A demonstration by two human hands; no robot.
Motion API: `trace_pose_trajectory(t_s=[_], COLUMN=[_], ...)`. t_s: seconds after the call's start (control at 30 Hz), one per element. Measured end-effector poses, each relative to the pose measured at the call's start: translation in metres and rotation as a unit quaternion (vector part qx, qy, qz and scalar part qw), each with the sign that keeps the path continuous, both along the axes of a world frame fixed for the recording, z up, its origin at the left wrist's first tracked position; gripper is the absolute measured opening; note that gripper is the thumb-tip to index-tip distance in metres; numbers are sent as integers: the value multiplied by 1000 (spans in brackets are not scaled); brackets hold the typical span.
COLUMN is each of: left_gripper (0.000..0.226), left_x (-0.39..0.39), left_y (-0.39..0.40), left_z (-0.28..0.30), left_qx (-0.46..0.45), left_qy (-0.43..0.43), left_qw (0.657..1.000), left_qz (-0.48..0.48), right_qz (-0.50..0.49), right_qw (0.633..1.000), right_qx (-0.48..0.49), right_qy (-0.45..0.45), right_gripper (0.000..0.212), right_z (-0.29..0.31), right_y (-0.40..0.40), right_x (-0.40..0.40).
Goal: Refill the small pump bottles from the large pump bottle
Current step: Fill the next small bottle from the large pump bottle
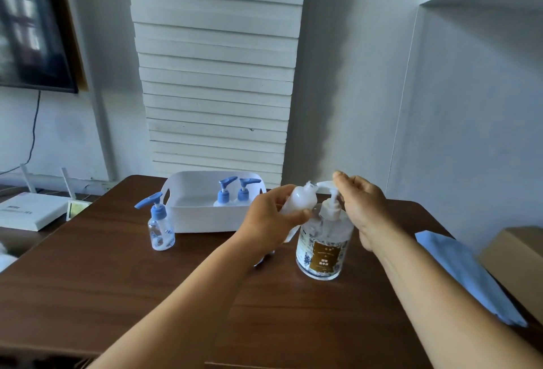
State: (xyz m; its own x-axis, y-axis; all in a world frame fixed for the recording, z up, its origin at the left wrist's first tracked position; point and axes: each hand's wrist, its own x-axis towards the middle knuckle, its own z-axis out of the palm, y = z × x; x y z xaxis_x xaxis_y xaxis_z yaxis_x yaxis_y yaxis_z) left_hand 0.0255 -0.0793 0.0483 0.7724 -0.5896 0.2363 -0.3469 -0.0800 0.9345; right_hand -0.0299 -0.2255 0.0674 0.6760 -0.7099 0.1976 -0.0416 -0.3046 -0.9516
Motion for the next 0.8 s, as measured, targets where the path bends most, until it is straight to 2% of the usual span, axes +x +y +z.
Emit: trace_pose_trajectory(t_s=[0.2,0.37,0.5,0.7,0.8], left_gripper=[32,27,45,41,42], left_x=[1,5,10,10,9], left_y=[0,-8,-12,-10,-11], left_z=[1,4,0,5,4], left_qx=[23,56,111,84,86], left_qy=[-30,-94,-135,-129,-133], left_qw=[999,994,983,987,986], left_qz=[0,21,54,51,53], right_qz=[8,-2,-14,1,-4], right_qw=[1000,999,999,997,999], right_qx=[-11,-42,-43,-72,-52], right_qy=[7,14,11,36,15], right_gripper=[37,37,35,34,34], right_z=[1,1,-8,8,0], right_y=[-2,-2,1,1,1], right_x=[0,-1,1,-1,1])
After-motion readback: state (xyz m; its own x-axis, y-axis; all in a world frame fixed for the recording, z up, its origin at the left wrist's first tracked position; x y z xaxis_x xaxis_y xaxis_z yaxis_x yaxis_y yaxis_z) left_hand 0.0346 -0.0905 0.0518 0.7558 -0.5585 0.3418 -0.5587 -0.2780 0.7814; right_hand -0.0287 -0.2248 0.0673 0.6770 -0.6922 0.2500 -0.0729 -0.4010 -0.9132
